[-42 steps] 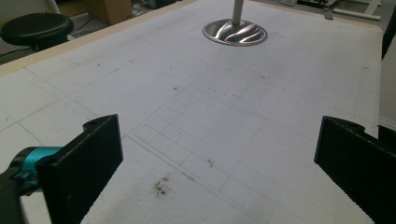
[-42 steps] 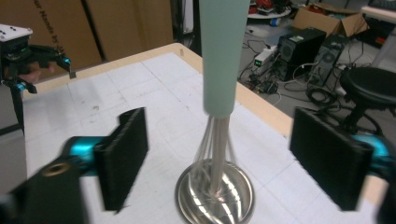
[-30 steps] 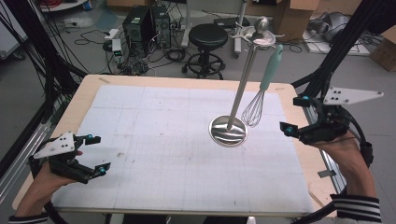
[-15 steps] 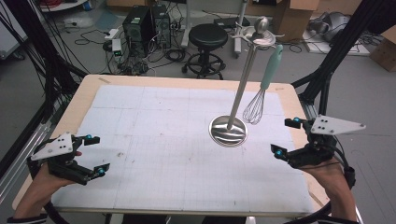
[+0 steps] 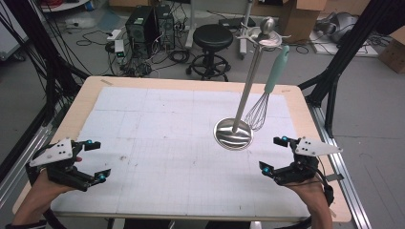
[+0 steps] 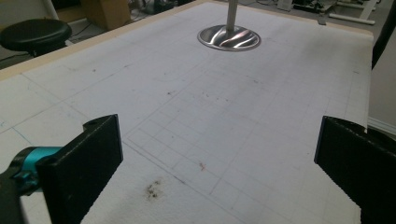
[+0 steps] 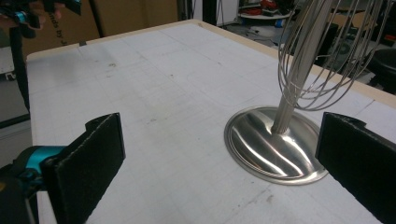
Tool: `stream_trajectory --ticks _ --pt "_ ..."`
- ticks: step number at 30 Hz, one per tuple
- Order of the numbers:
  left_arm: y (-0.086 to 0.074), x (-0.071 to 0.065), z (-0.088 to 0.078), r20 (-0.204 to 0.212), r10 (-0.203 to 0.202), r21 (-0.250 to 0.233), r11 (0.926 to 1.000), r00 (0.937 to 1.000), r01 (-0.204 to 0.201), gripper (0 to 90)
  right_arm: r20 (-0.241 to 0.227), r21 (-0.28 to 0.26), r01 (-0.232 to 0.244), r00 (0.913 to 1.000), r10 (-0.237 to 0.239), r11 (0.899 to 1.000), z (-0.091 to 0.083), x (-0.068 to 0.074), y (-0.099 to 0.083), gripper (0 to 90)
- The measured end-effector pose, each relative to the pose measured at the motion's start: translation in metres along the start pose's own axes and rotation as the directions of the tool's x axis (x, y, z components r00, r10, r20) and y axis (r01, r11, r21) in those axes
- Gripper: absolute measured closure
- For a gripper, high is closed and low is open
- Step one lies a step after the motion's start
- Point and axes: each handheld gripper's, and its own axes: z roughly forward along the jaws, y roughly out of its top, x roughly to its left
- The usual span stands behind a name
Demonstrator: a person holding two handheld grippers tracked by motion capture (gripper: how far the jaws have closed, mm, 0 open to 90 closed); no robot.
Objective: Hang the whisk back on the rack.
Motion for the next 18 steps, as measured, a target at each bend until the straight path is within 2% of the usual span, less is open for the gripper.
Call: stream_trajectory --ticks 4,5,8,10,12,18 --pt "-0.001 -0.001 0.001 0.001 0.003 -0.009 1.0000 1.0000 -0.003 1.7 0.007 -0.001 -0.007 1.0000 0.007 1.000 0.008 0.003 -0.015 0.5" --pt "-0.001 -0.001 0.002 0.001 0.007 -0.012 0.9999 1.0000 -0.007 1.7 0.003 0.016 -0.014 0.9999 0.014 1.000 0.010 0.003 -0.017 0.5" --pt "-0.001 -0.003 0.003 0.007 0.018 -0.012 0.9998 0.9998 -0.018 1.7 0.007 0.023 -0.011 0.9999 0.011 1.000 0.015 0.005 -0.023 0.5" --pt "0.000 -0.004 0.005 0.009 0.021 -0.010 0.9997 0.9997 -0.021 1.7 0.019 0.021 -0.020 0.9996 0.019 1.000 0.016 0.006 -0.024 0.5" --pt "-0.001 -0.004 0.007 0.012 0.023 -0.008 0.9997 0.9997 -0.023 1.7 0.005 0.020 -0.022 0.9998 0.022 1.000 0.016 0.006 -0.025 0.5" --pt "-0.001 -0.006 0.009 0.015 0.026 -0.005 0.9996 0.9995 -0.026 1.7 0.005 0.008 -0.024 0.9997 0.024 1.000 0.015 0.005 -0.024 0.5"
